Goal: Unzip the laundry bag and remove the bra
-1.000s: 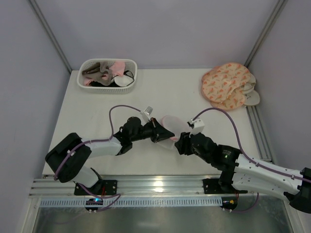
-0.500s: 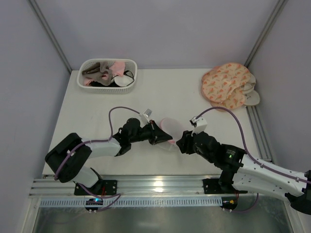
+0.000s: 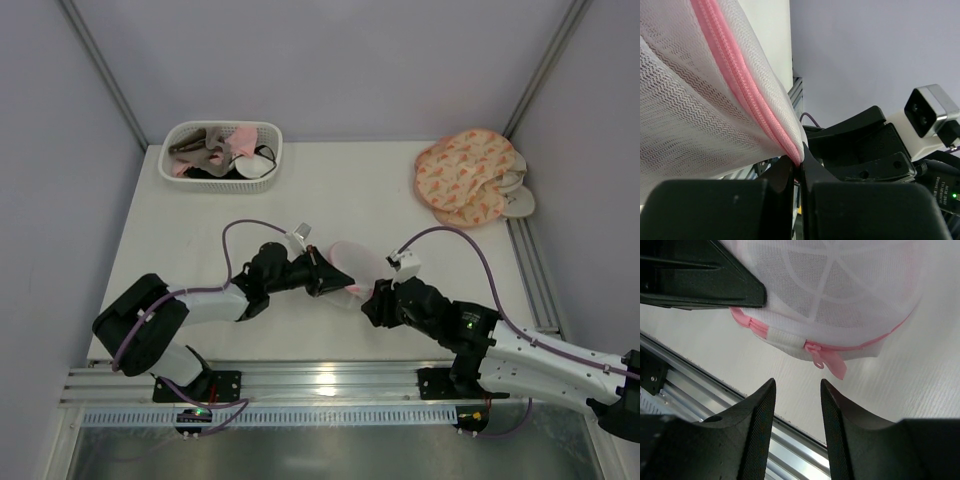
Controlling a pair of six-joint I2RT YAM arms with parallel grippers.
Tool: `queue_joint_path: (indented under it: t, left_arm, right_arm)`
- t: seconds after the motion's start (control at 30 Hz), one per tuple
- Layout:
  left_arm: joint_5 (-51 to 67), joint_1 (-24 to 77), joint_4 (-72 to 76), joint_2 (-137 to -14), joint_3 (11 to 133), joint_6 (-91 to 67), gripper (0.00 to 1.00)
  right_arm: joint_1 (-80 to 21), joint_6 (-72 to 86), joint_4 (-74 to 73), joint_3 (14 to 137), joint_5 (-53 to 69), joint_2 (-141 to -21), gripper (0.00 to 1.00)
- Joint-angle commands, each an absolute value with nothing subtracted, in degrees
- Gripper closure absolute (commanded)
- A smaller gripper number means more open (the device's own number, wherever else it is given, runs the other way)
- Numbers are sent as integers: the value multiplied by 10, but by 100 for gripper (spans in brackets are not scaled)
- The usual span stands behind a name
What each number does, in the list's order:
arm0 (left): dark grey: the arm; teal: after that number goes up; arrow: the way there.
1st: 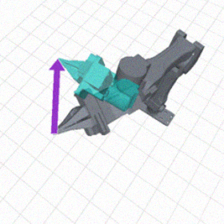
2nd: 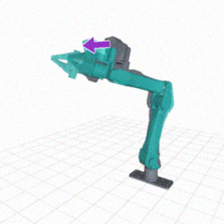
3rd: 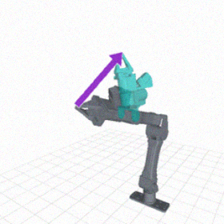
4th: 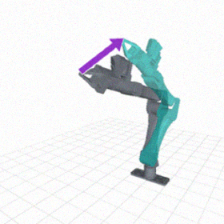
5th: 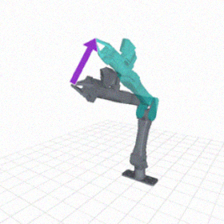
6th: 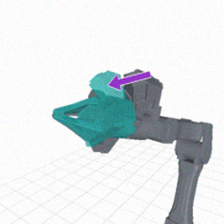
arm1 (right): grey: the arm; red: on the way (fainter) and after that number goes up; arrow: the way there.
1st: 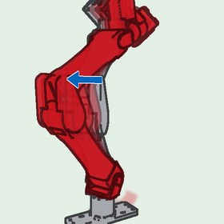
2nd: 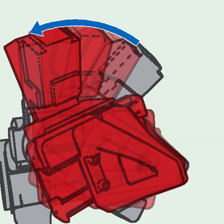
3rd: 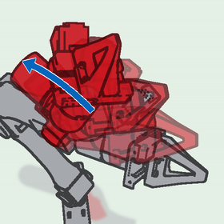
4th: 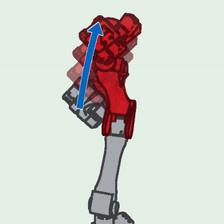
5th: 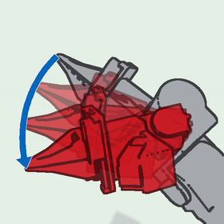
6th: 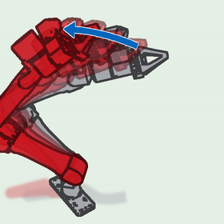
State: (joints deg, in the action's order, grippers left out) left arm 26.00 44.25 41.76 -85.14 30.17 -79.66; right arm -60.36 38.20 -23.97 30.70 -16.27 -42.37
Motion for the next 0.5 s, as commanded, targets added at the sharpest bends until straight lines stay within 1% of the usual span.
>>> queue_joint_path:
  t: [0.0, 0.27, 0.47]
  left_arm:
    - [265, 438, 460, -841, 316, -805, 100]
    - [271, 438, 463, -838, 310, -809, 100]
    - [272, 438, 472, -833, 304, -814, 100]
  right_arm:
    - [-604, 401, -236, 302, -165, -421, 55]
    - [-604, 386, -222, 311, -213, -417, 55]
    - [-603, 381, -182, 312, -214, -456, 56]
